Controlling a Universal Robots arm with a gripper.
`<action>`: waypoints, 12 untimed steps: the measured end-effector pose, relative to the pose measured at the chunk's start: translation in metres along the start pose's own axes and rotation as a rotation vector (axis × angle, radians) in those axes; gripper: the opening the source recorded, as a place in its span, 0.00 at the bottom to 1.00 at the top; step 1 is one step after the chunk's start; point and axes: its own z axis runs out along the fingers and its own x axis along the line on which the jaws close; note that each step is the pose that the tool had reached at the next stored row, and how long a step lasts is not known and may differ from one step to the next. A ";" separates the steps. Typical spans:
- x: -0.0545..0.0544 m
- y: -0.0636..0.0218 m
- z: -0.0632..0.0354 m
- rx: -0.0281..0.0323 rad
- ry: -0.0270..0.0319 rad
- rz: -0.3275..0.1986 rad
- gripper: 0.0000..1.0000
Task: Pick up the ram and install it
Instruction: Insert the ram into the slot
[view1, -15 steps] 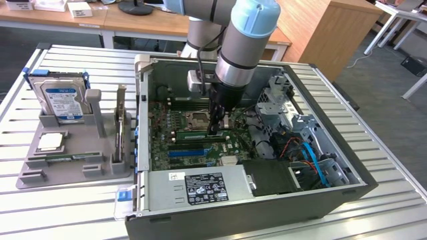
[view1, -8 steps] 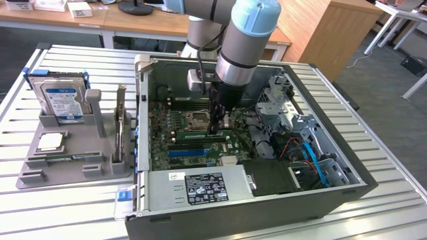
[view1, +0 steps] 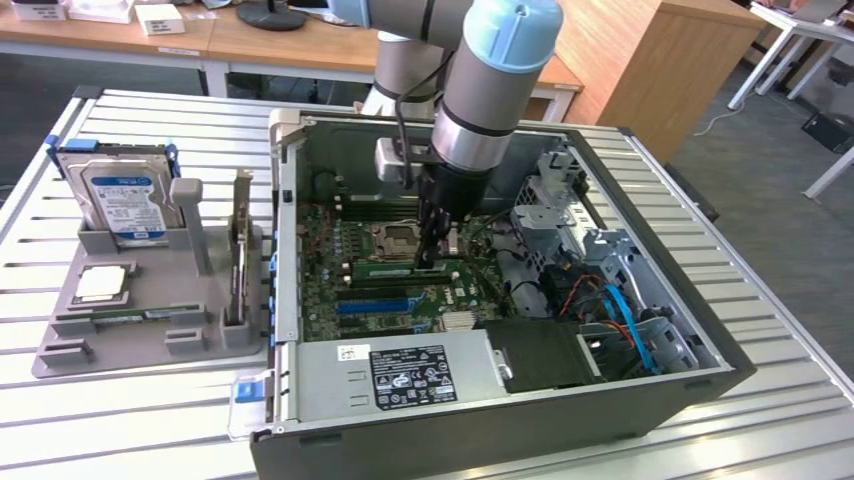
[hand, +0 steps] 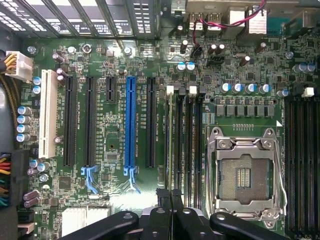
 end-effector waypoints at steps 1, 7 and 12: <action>0.000 -0.0003 0.0000 -0.0029 0.0000 0.000 0.12; 0.000 -0.0014 0.0000 -0.0149 -0.0001 0.000 0.12; 0.000 -0.0037 0.0001 -0.0147 -0.0003 0.002 0.12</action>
